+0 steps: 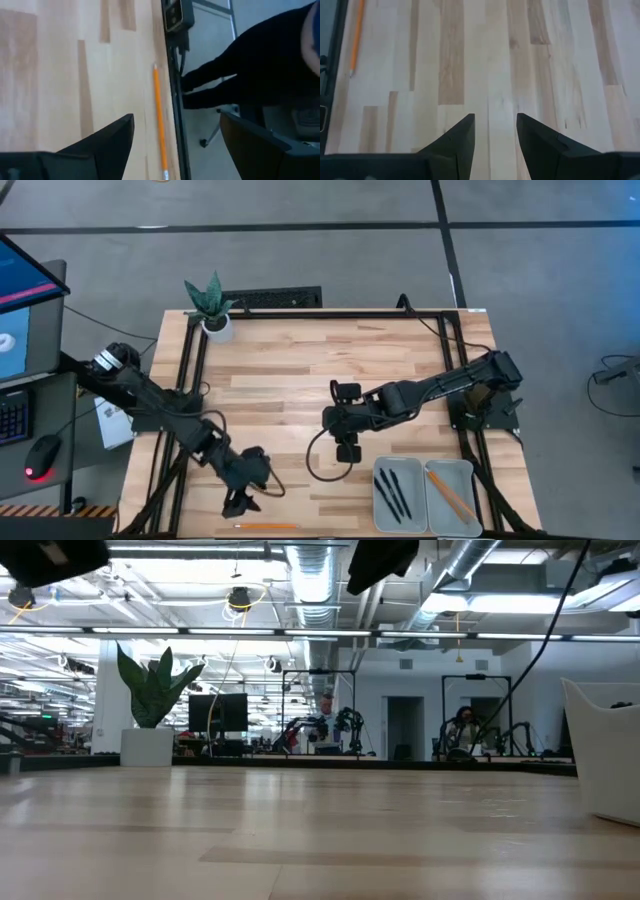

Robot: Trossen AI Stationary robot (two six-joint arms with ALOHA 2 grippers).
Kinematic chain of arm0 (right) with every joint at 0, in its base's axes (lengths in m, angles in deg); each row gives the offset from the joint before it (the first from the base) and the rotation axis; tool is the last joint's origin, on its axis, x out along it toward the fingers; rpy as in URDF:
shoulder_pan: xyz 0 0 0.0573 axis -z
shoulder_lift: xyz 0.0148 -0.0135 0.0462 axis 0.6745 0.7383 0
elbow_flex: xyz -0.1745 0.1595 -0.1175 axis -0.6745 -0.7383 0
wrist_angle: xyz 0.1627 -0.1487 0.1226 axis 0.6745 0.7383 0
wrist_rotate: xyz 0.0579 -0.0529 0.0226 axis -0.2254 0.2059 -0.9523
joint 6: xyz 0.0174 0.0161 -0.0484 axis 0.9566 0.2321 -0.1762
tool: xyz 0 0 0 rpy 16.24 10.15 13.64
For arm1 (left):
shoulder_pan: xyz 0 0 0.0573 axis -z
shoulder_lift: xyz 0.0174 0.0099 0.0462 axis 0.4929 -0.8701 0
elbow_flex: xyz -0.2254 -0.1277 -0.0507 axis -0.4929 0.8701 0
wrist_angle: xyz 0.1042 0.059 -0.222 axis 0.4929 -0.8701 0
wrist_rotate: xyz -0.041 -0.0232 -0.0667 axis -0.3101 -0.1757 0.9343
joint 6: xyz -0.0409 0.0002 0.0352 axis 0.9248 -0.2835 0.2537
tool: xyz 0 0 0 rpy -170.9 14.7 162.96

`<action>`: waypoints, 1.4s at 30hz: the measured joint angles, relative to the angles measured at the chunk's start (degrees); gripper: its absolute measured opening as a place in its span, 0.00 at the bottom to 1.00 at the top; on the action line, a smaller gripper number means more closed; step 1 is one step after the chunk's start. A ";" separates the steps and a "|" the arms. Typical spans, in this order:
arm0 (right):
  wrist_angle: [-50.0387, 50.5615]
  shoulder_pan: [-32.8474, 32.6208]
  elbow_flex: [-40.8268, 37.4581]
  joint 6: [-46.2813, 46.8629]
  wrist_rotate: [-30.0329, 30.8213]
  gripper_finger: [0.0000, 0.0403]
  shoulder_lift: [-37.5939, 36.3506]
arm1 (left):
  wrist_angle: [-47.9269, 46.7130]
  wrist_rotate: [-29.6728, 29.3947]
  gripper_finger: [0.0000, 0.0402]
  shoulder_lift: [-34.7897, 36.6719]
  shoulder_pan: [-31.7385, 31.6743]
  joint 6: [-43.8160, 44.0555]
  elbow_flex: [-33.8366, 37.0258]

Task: Sort pens & pencils
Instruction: Put the orange pencil into the bottom right gray bin

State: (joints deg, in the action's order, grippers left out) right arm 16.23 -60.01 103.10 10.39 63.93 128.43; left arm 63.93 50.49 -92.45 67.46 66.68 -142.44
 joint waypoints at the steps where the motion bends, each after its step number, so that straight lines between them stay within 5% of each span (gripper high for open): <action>1: -0.55 0.13 -0.51 0.00 0.04 0.41 0.00 | -0.65 -0.35 0.71 -0.36 0.77 0.91 -0.31; 21: -5.18 0.82 -5.61 0.02 -0.12 0.41 0.04 | -4.83 -1.86 0.71 -18.50 7.85 14.53 -10.08; 42: -6.43 0.73 -5.61 0.04 -0.13 0.42 0.00 | -9.46 -2.68 0.71 -27.63 10.56 22.49 -15.76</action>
State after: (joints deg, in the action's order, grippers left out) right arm 9.80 -59.28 97.49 10.44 63.80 128.43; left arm 54.47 47.81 -120.09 78.02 89.17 -158.20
